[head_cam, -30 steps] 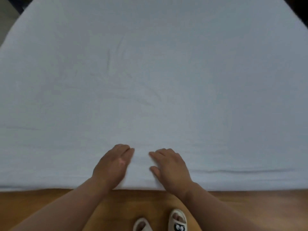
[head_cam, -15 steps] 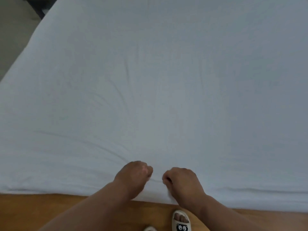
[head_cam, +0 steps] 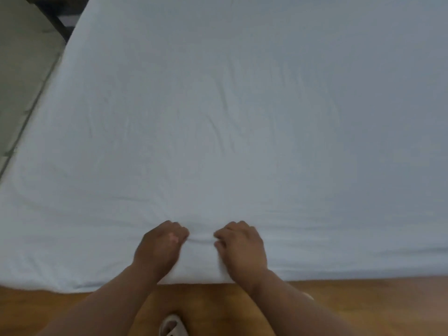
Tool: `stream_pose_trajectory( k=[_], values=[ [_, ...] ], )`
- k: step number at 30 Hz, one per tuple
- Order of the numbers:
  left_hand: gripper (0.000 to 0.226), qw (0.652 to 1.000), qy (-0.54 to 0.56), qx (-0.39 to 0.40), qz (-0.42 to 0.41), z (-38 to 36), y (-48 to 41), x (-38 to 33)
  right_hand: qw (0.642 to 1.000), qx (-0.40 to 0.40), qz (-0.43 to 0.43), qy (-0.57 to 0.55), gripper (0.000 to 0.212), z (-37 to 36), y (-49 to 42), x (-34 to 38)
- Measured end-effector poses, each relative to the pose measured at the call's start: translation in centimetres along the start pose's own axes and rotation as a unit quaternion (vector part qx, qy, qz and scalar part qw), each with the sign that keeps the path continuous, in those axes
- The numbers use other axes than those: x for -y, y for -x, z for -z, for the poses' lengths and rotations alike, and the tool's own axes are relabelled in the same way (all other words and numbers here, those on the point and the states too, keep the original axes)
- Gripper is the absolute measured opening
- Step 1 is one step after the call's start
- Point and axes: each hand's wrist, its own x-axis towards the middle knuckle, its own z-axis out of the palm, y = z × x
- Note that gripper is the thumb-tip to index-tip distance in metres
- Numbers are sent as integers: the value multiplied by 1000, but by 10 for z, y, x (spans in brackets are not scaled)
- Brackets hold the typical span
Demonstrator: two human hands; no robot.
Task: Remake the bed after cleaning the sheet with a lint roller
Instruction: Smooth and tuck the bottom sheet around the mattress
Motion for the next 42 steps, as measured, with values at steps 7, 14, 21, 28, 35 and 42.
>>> stream_pose_trajectory(
  k=[7, 14, 21, 28, 35, 42],
  values=[
    [21, 991, 4, 115, -63, 5, -12, 14, 996, 29, -84, -21, 15, 5, 10, 15],
    [15, 981, 104, 89, -139, 21, 7, 50, 997, 60, -42, -1, 23, -3, 14, 51],
    [26, 993, 30, -20, -114, 12, 59, 173, 998, 23, 47, -32, 22, -78, -16, 145],
    [19, 989, 94, 45, -105, 18, 50, 177, 998, 56, 20, -26, 12, -91, -25, 149],
    [15, 968, 121, 46, -217, 22, 62, 216, 999, 35, -21, -23, 14, -95, -17, 191],
    [36, 974, 50, -3, -221, 40, 94, 361, 991, -77, -85, -69, 32, -172, -53, 328]
  ],
)
